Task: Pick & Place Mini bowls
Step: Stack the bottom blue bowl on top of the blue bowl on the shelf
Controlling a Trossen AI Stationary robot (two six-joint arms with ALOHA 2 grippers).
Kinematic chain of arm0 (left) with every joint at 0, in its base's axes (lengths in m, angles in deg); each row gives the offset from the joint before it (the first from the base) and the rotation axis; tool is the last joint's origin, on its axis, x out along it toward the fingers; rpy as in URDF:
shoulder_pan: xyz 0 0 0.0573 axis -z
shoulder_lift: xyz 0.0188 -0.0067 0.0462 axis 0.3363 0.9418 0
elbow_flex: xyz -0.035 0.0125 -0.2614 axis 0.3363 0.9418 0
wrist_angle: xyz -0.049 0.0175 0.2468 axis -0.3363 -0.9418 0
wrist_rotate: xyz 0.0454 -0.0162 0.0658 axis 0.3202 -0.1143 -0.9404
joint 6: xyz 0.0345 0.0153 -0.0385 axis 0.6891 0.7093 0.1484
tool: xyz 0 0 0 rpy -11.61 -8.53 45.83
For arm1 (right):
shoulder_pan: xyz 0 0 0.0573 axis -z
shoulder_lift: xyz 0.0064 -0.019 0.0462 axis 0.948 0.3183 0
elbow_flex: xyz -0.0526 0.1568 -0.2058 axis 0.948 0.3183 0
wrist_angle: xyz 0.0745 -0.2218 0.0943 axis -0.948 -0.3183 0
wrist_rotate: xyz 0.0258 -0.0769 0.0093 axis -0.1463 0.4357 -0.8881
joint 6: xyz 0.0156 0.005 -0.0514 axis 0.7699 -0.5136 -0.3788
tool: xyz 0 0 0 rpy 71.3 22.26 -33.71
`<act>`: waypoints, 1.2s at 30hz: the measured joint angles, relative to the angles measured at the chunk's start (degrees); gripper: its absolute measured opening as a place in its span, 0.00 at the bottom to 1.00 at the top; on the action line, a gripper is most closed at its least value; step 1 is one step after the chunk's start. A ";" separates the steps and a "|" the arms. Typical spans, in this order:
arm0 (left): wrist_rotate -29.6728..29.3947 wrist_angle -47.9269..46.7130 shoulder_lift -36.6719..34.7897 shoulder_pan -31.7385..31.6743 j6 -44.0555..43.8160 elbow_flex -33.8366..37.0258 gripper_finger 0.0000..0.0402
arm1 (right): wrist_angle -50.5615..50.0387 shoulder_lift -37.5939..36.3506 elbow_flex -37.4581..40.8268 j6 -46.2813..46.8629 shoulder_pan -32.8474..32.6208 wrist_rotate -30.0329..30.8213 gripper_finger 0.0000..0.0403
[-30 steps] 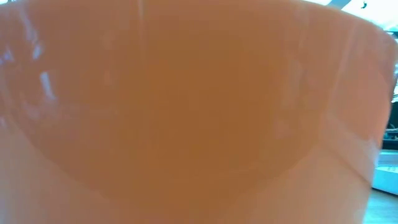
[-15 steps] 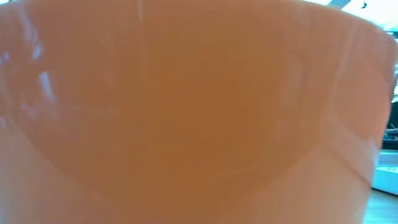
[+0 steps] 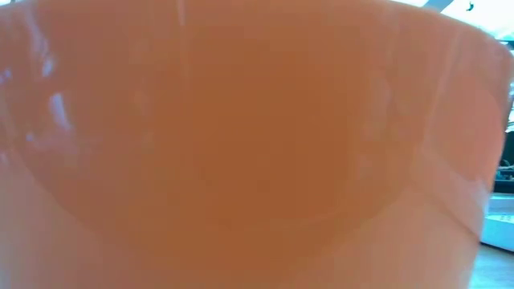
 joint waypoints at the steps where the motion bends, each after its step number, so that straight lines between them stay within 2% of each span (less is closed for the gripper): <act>1: -0.28 -0.21 0.00 0.00 0.02 -0.16 0.02 | 0.00 0.00 0.00 0.00 0.00 0.00 0.08; 8: -4.15 -8.84 0.17 -0.02 3.67 -7.06 0.00 | 0.00 0.00 0.00 0.02 0.00 0.00 0.08; 14: -11.51 -17.93 0.17 -0.02 7.77 -16.42 0.00 | 0.04 0.00 0.00 0.20 0.00 0.00 0.08; 20: -17.12 -17.03 0.42 -1.17 19.75 -24.77 0.00 | 0.20 0.04 0.00 0.17 -0.04 1.35 0.08; 26: -17.49 -15.65 4.22 -4.57 31.51 -33.54 0.00 | 0.22 0.04 0.00 0.17 -0.04 1.42 0.08; 32: -17.23 -14.43 13.72 -7.06 44.43 -43.20 0.00 | 0.22 0.04 0.00 0.19 -0.04 1.42 0.08; 36: -12.15 -13.00 21.44 -7.09 55.81 -48.68 0.00 | 0.20 0.04 0.00 0.14 -0.04 1.42 0.08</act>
